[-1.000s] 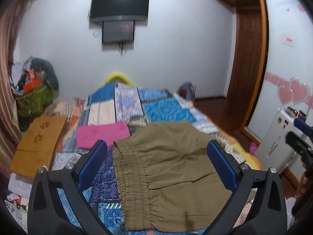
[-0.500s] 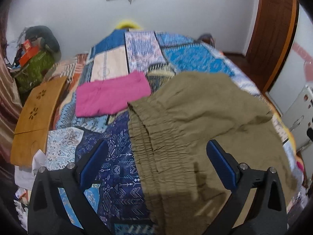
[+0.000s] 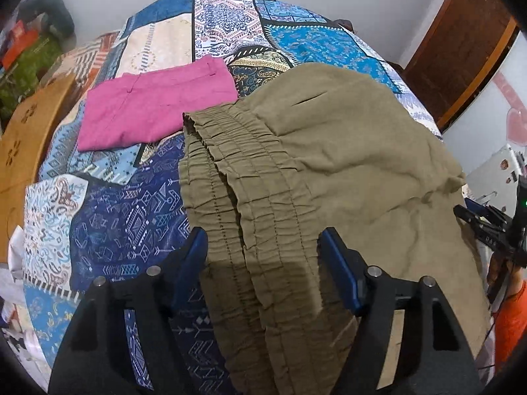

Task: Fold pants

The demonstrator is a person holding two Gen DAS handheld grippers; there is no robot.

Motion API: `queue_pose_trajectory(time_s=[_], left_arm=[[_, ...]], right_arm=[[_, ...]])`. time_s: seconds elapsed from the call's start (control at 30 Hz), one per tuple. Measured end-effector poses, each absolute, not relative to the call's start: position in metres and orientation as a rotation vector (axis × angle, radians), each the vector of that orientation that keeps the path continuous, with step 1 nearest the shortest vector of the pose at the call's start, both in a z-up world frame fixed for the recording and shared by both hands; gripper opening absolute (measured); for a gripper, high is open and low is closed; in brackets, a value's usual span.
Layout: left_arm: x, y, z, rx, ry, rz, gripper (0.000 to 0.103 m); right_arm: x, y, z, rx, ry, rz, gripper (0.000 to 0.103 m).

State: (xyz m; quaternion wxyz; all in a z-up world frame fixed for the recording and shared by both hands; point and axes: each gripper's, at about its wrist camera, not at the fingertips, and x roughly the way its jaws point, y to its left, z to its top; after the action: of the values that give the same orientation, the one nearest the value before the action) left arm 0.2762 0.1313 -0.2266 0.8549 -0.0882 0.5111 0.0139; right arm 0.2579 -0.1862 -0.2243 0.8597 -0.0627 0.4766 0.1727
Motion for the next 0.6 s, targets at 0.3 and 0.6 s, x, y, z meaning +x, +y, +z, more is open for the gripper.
queue_pose_trajectory(time_s=[0.3, 0.6], left_arm=[[0.278, 0.099, -0.224, 0.096, 1.038, 0.058, 0.047], [0.276, 0.111, -0.231, 0.055, 1.042, 0.036, 0.054]], right_arm=[[0.243, -0.193, -0.224, -0.143, 0.980, 0.404, 0.009], [0.259, -0.194, -0.222, -0.181, 1.017, 0.373, 0.008]])
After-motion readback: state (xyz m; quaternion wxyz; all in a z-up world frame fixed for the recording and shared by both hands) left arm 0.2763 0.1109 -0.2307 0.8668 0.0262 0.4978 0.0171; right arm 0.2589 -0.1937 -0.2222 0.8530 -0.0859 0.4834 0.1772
